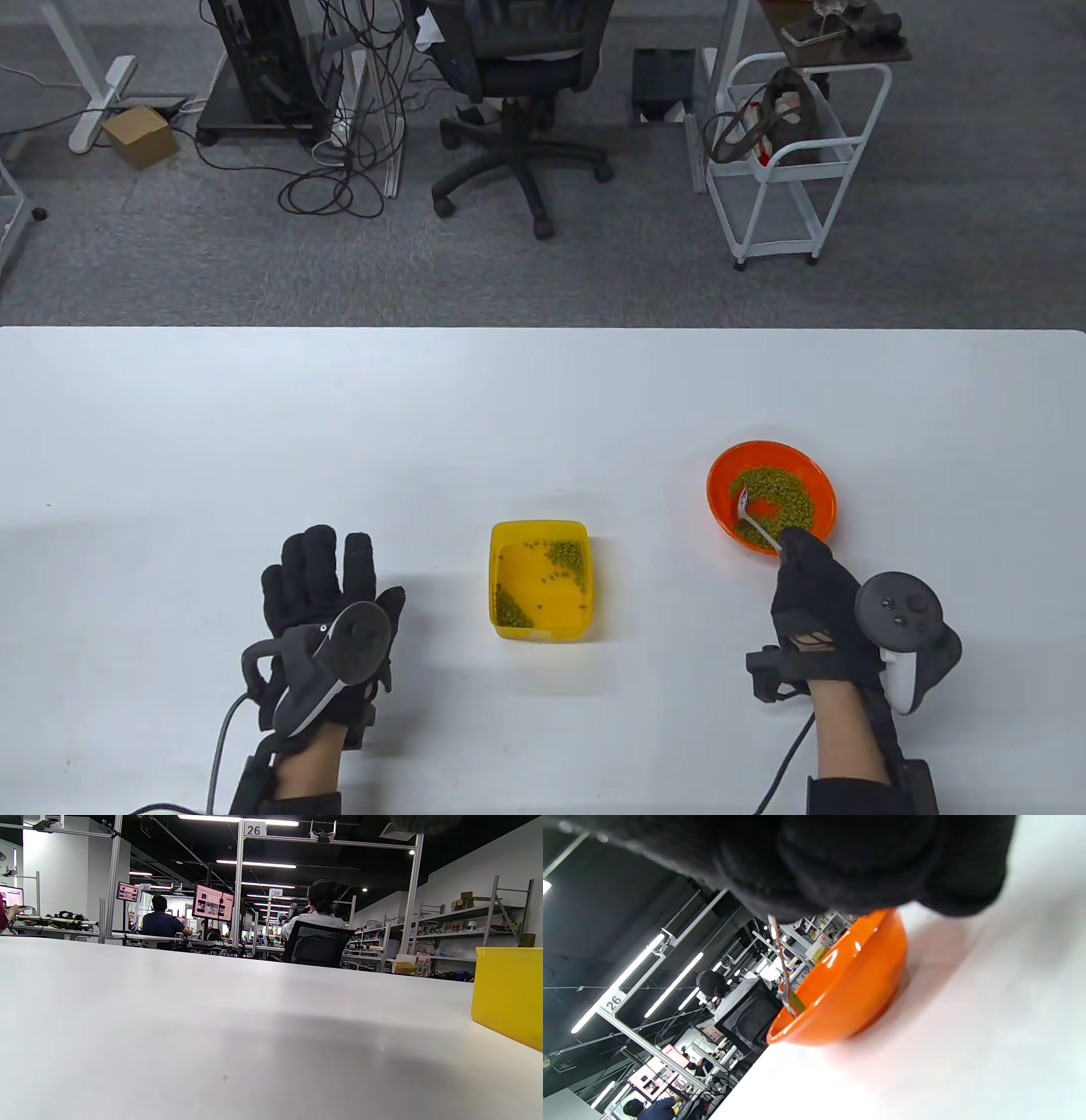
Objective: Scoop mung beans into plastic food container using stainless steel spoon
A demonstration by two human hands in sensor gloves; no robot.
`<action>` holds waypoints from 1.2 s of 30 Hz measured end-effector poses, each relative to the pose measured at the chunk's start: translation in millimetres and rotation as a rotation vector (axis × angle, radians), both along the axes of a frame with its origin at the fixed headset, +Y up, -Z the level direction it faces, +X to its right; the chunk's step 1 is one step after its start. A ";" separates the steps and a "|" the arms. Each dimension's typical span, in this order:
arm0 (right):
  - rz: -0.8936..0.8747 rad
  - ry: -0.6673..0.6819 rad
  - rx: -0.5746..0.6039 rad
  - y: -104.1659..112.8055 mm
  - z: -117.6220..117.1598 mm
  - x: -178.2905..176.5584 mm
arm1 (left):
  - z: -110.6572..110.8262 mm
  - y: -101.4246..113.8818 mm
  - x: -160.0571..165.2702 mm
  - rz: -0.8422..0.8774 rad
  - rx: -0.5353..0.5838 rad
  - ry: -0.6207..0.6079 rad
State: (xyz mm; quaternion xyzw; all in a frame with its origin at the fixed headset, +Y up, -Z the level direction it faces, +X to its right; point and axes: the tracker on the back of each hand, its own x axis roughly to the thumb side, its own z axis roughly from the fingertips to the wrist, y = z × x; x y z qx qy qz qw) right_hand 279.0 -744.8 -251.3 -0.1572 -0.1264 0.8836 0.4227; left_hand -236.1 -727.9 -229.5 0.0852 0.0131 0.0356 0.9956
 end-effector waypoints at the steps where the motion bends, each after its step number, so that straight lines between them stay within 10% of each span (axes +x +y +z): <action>1: 0.007 0.001 -0.013 -0.8 -0.1 0.1 | 0.0 0.0 -0.1 0.000 -0.001 0.000; 11: 0.490 -0.093 -0.070 9.5 1.2 -10.3 | -0.4 0.2 -0.7 -0.001 -0.010 0.005; 36: 0.542 -0.134 -0.211 1.2 0.0 -6.2 | -0.8 -0.6 0.3 0.001 -0.035 0.001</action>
